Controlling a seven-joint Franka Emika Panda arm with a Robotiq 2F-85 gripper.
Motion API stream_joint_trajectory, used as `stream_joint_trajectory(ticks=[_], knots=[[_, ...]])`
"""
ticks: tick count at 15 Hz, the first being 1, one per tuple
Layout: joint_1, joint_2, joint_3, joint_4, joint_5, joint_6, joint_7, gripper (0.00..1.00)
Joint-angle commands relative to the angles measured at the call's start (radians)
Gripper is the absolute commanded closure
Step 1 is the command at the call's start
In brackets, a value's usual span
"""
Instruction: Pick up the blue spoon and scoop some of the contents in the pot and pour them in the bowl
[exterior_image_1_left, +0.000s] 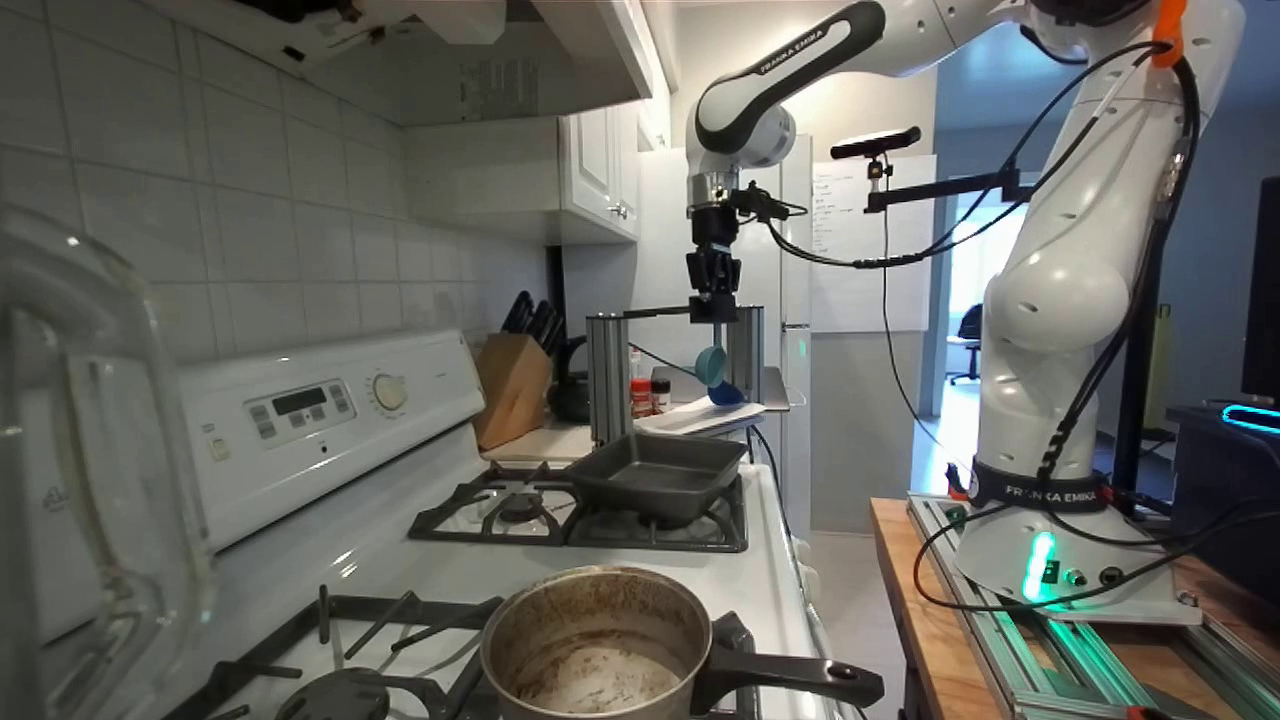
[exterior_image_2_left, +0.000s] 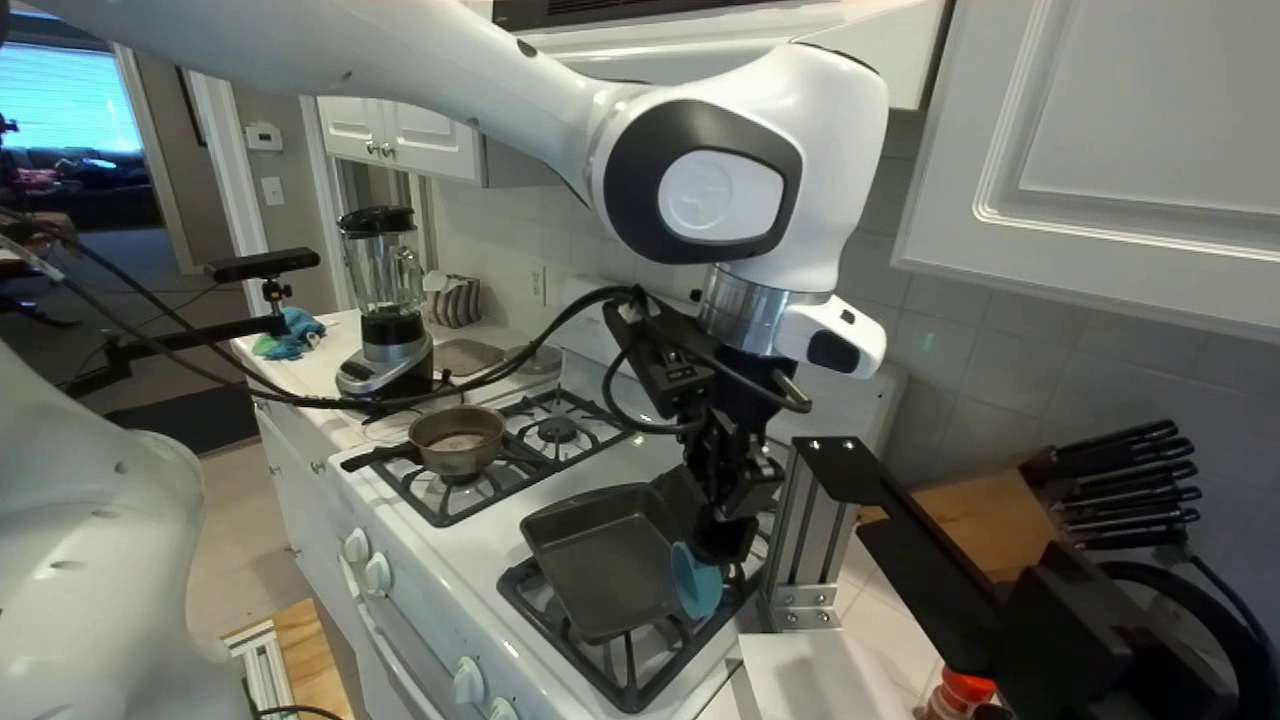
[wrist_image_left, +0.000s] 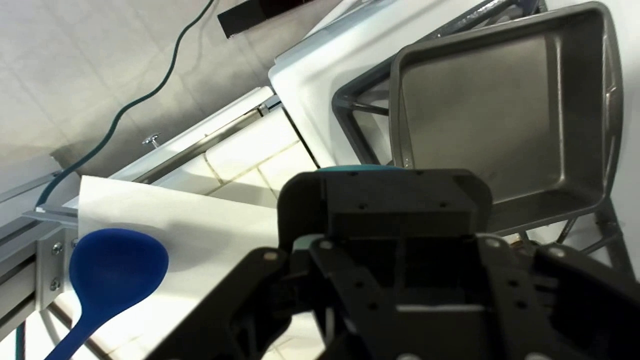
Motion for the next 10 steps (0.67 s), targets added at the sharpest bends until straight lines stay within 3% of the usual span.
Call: stream_joint_trajectory(ticks=[1,5,10], knots=[[0.010,-0.092,0.034,-0.069,0.013,-0.022,0.086,0.78],[0.025,-0.183,0.084,-0.156,0.000,0.000,0.139,0.78],[0.087,-0.286,0.135,-0.251,-0.013,0.006,0.050,0.78]])
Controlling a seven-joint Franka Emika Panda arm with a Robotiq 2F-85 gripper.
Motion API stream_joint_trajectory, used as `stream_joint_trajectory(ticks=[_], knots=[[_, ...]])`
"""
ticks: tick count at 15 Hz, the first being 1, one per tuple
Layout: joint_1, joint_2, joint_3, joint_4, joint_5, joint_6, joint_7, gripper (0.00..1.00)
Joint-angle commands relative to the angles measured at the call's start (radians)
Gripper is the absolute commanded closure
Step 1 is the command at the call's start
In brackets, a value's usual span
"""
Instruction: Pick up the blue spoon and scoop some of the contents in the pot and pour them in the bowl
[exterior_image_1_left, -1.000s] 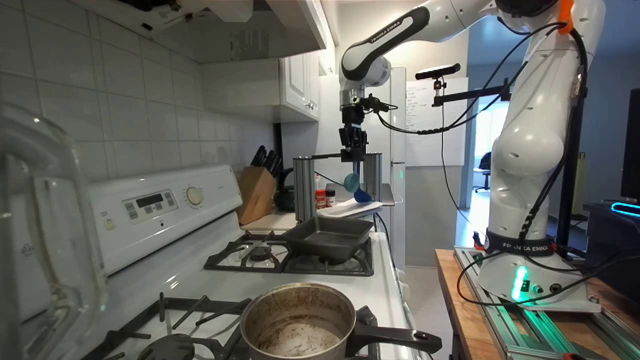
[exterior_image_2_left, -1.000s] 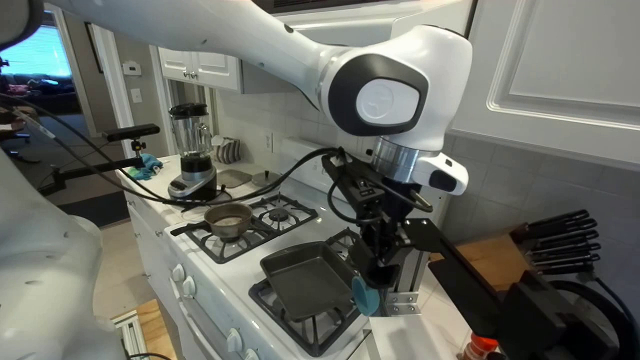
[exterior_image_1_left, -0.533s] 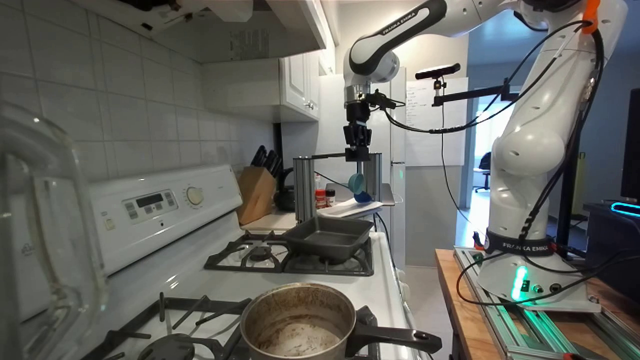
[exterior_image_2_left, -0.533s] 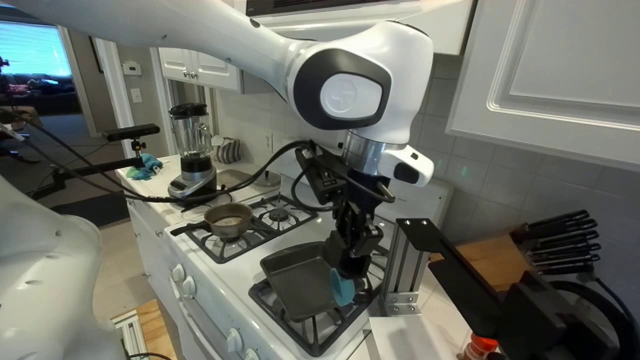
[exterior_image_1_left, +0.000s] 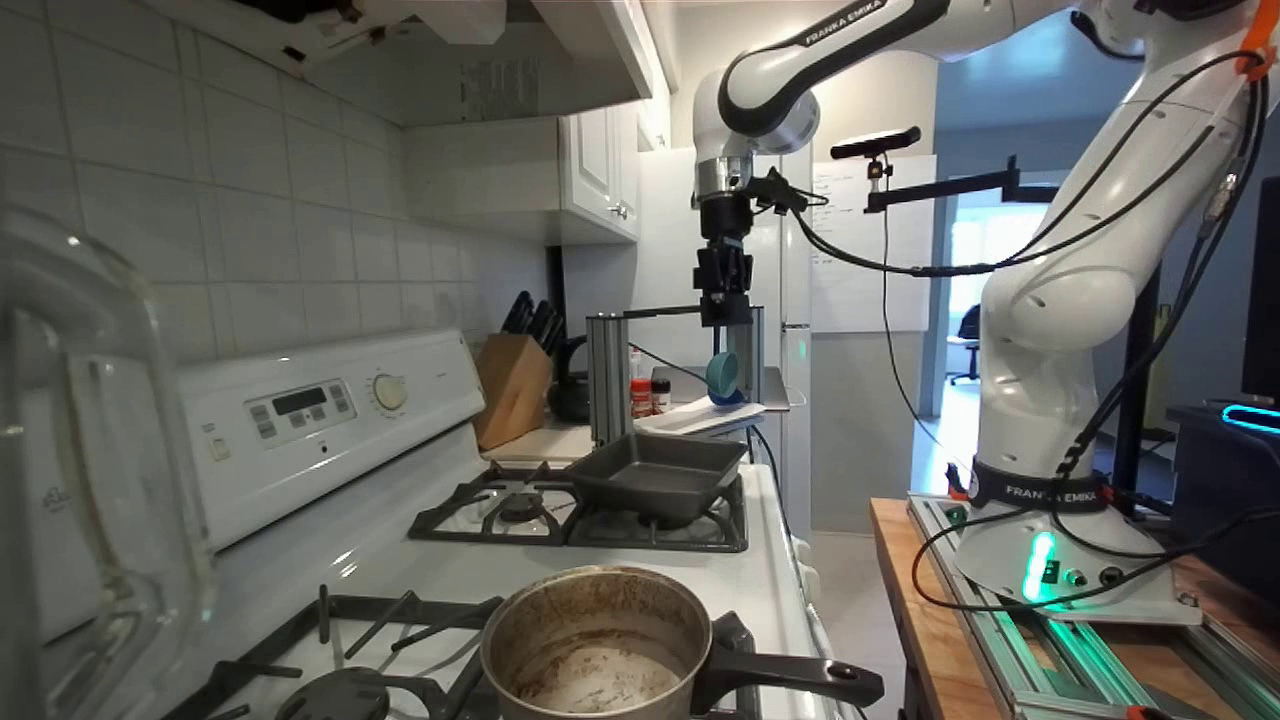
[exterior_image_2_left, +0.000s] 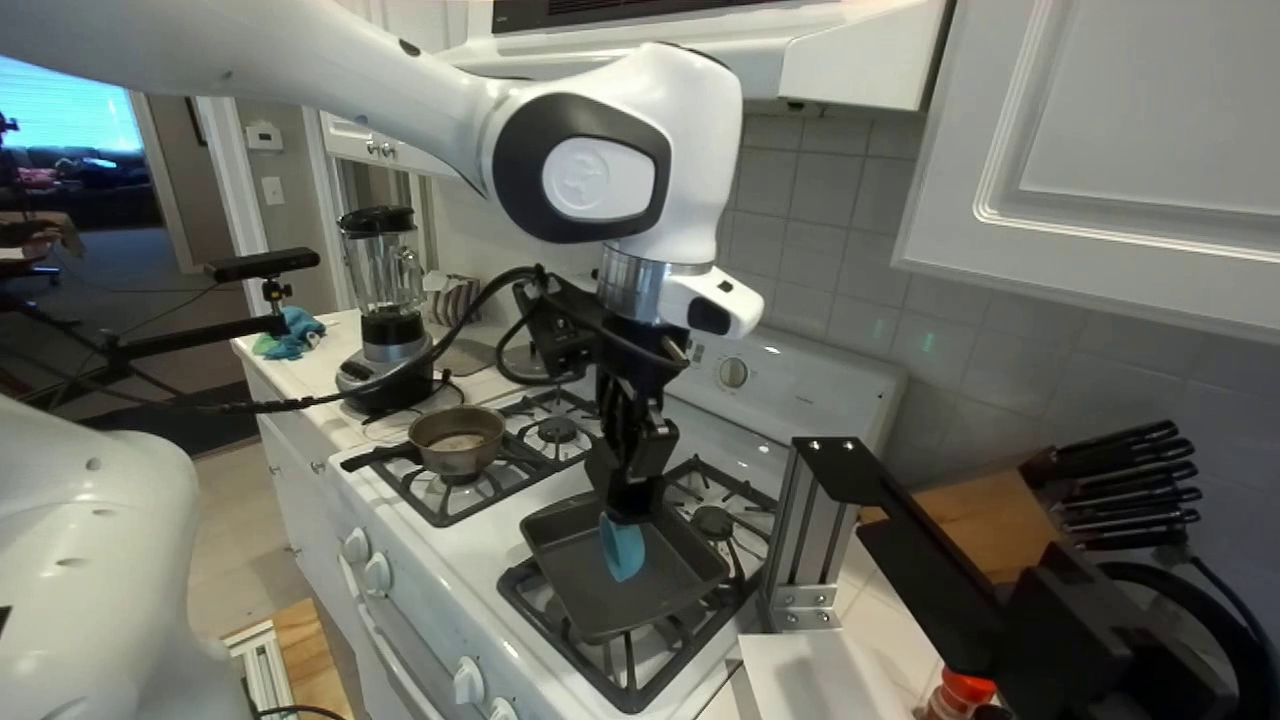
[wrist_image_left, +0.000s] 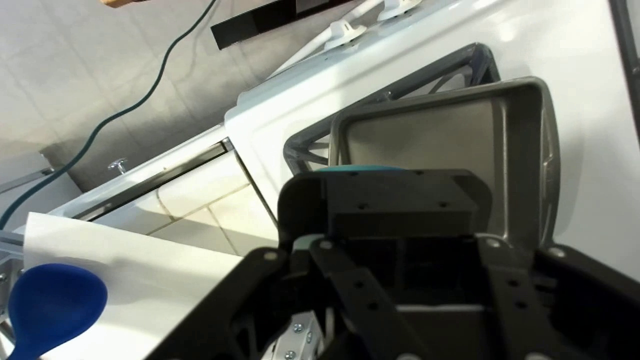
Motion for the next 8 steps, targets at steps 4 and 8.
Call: stream_joint_trajectory(ticks=[4,8], knots=[[0.117,-0.143,0.071,-0.131,-0.031,0.033,-0.137,0.78],[0.206,-0.126,0.136,-0.147,-0.039,0.117,-0.178,0.78]])
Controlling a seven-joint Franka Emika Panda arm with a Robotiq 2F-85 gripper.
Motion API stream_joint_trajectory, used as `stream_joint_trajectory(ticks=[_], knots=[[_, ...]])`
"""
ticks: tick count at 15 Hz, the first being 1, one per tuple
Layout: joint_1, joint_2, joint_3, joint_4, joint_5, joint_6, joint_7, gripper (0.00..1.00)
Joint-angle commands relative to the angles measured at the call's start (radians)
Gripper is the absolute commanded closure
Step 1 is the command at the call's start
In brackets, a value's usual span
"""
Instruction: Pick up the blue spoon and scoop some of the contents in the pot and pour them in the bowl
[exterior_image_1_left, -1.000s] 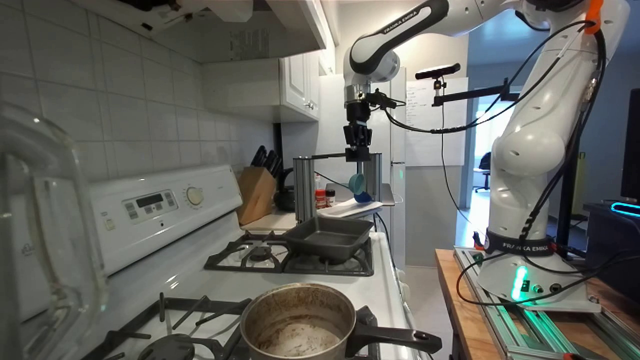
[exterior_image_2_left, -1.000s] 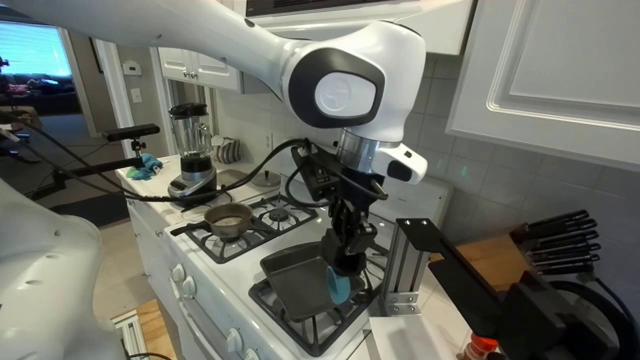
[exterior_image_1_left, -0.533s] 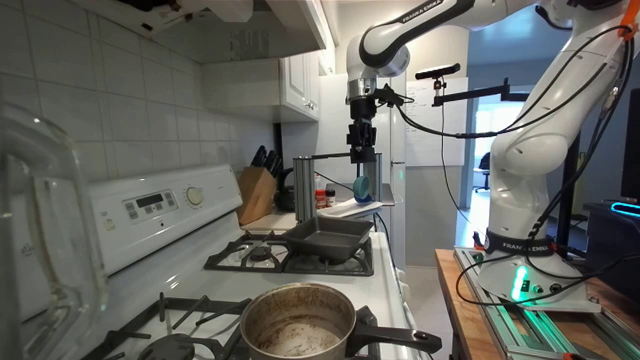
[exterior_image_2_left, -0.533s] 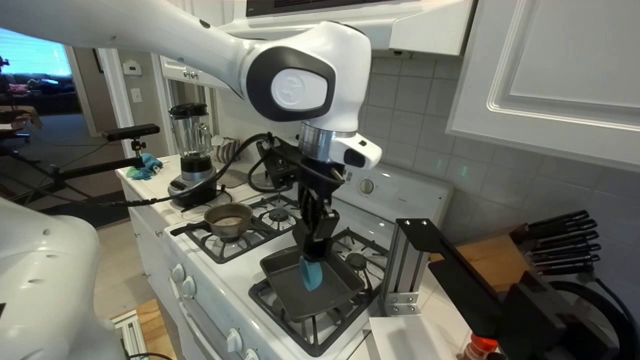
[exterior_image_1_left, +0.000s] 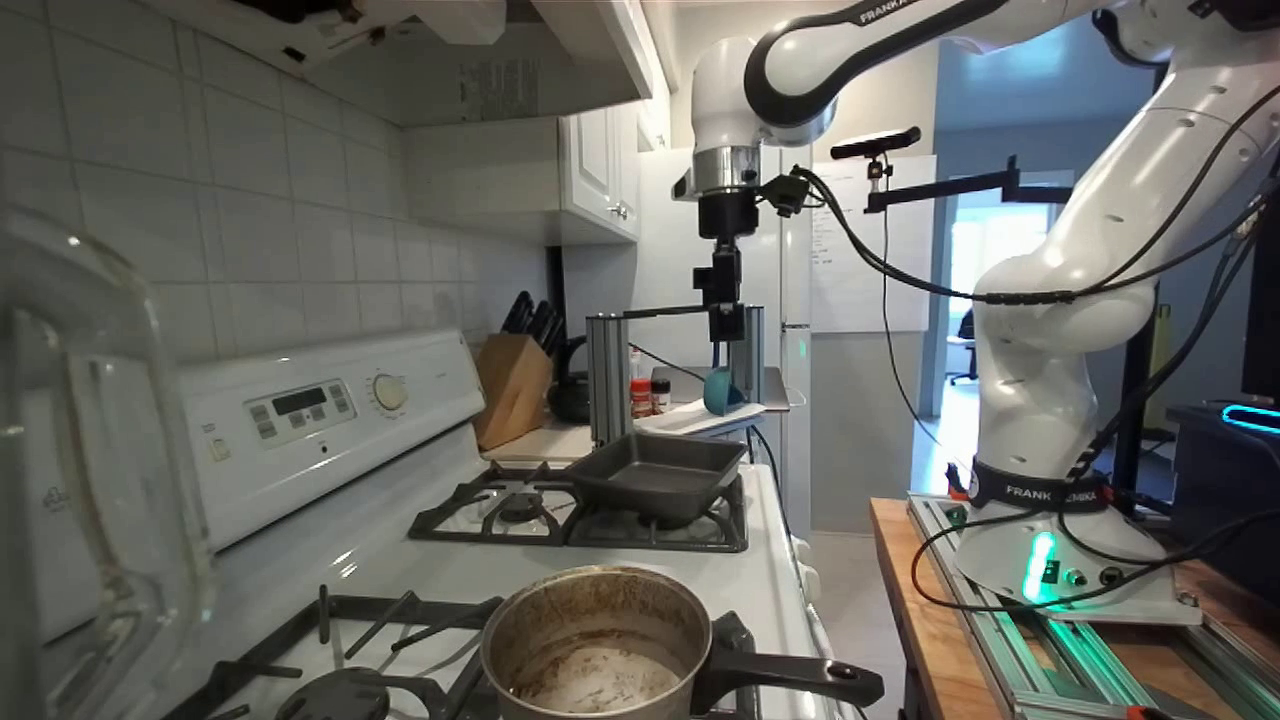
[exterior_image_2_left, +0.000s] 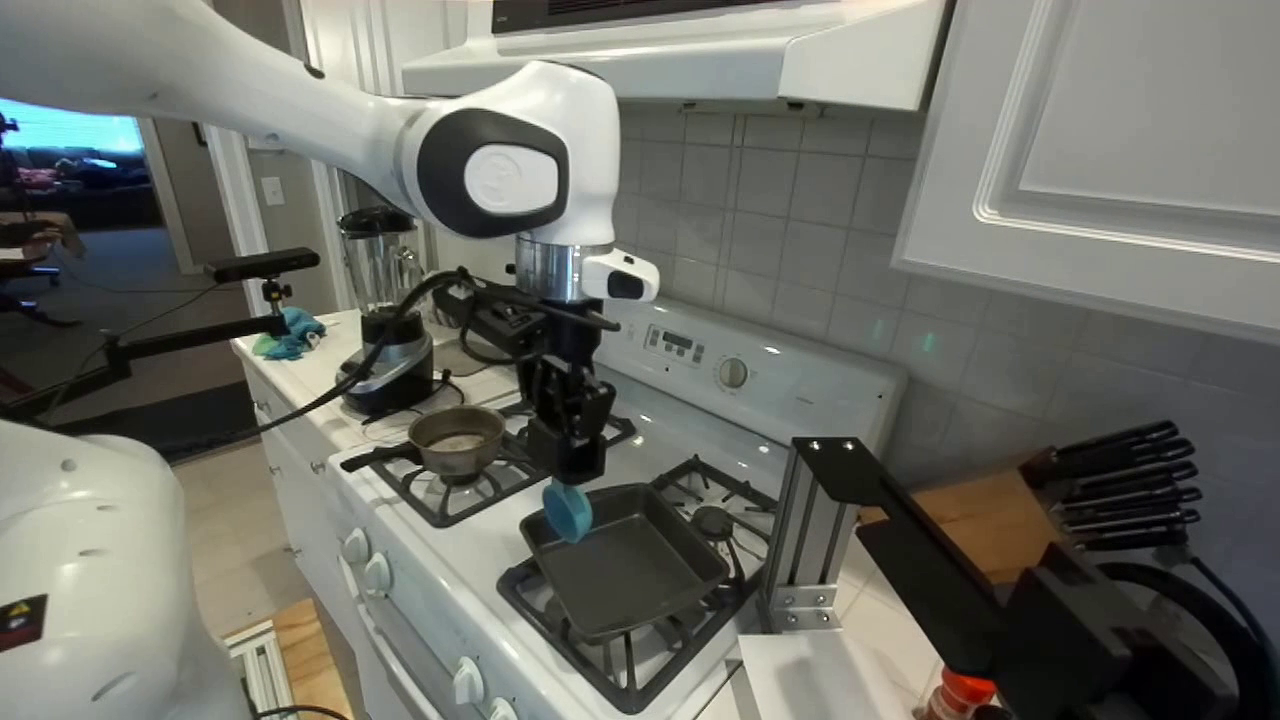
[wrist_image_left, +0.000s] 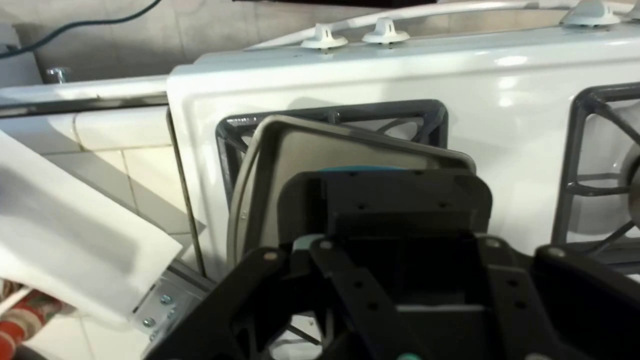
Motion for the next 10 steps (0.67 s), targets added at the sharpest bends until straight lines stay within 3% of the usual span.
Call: stream_joint_trajectory(ticks=[1,9,10], knots=[[0.075,-0.002,0.049,-0.024,-0.030,0.082,-0.053,0.78],[0.256,0.057,0.103,-0.010,-0.023,0.164,-0.246,0.78],[0.233,0.039,0.101,-0.017,-0.014,0.142,-0.184,0.53]])
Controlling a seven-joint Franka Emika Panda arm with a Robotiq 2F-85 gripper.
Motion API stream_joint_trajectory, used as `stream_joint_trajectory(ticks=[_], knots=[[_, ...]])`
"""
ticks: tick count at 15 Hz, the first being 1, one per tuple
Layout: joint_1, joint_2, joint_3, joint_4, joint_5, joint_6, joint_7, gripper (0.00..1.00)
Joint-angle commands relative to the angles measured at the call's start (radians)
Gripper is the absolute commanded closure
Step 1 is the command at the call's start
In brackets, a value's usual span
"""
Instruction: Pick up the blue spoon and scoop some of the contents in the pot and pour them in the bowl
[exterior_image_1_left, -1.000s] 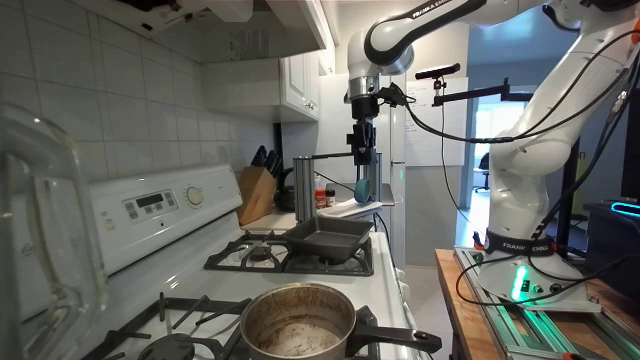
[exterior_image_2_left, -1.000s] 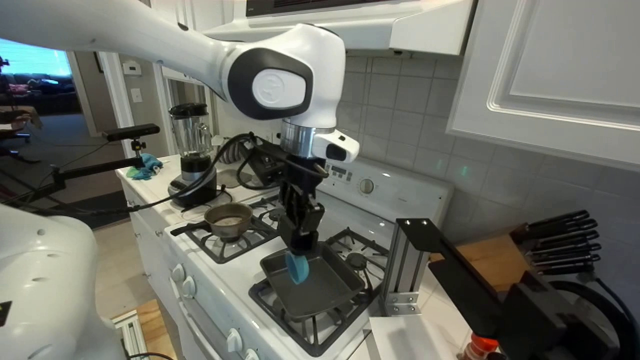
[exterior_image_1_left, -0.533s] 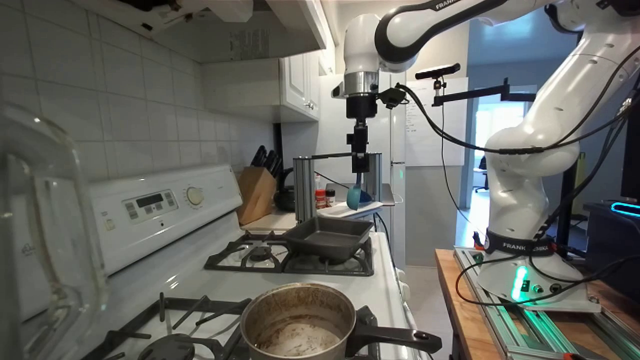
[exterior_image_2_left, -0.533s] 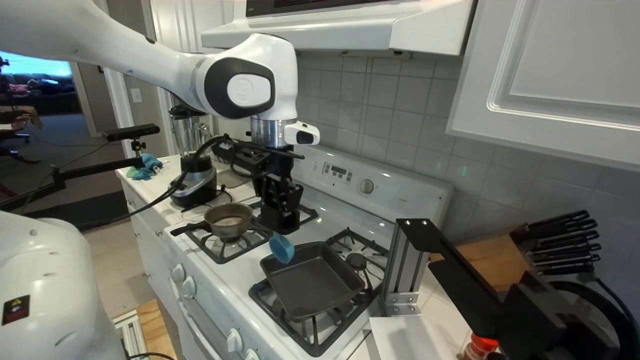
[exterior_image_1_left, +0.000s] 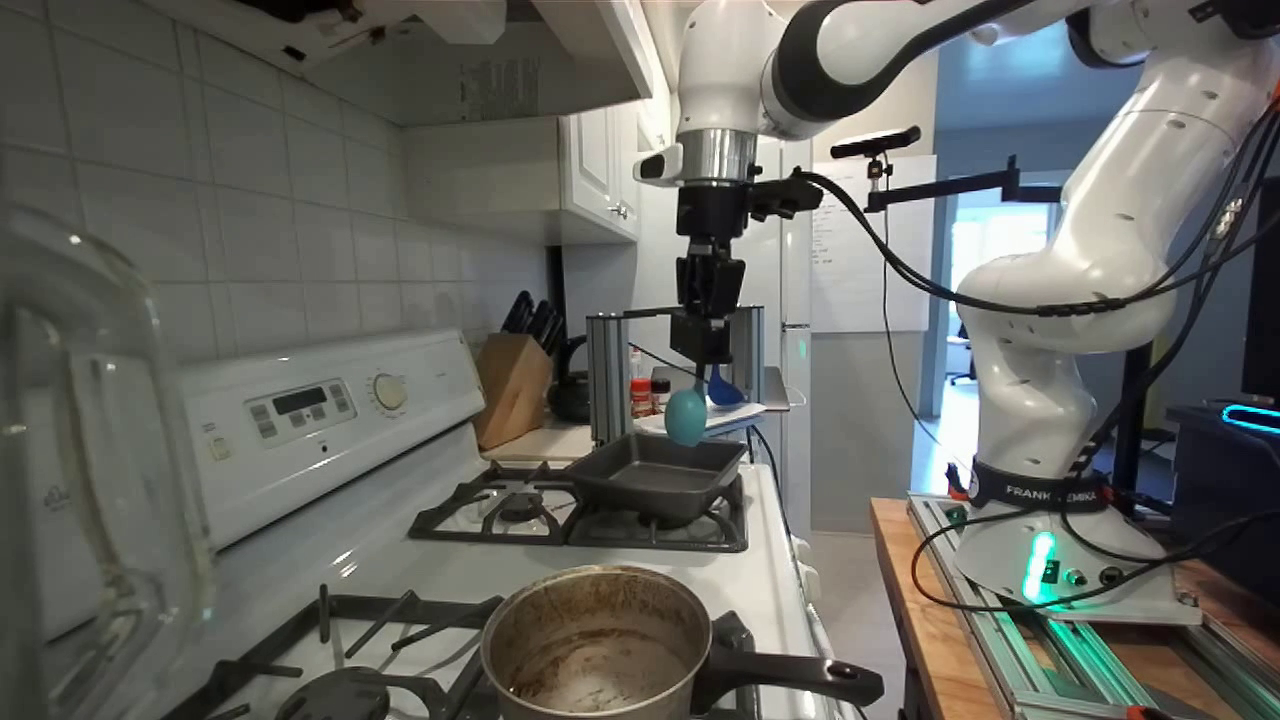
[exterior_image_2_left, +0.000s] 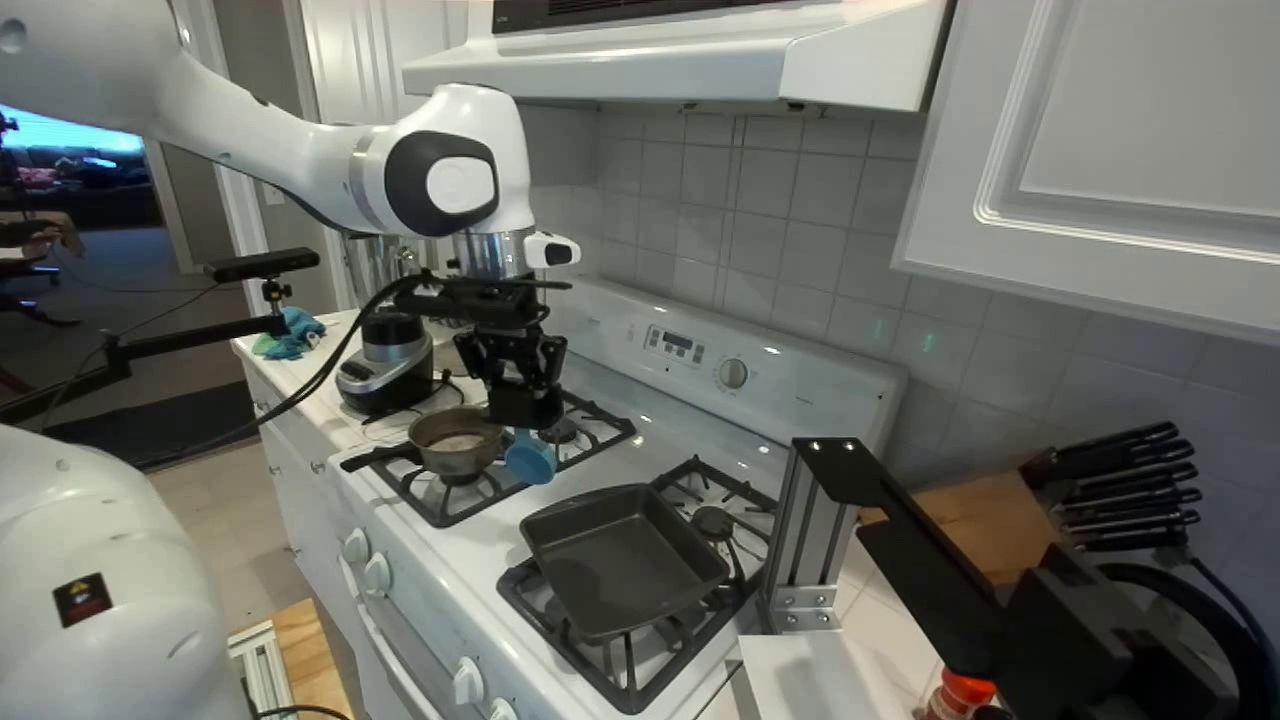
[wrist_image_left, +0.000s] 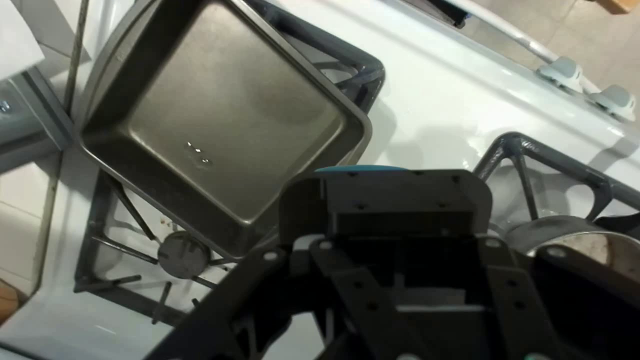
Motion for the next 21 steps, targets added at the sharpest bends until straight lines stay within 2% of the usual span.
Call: stream_joint_trajectory(ticks=[1,8,9,16,21], knots=[[0.020,0.005,-0.003,0.002,-0.003,0.002,-0.014,0.53],[0.030,0.012,-0.003,0.002,-0.003,0.004,-0.039,0.53],[0.041,0.029,0.001,0.018,0.011,0.002,-0.038,0.78],[0.185,0.173,0.081,0.088,0.180,0.098,-0.033,0.78],[0.216,0.303,0.141,0.169,0.195,0.230,-0.036,0.78]])
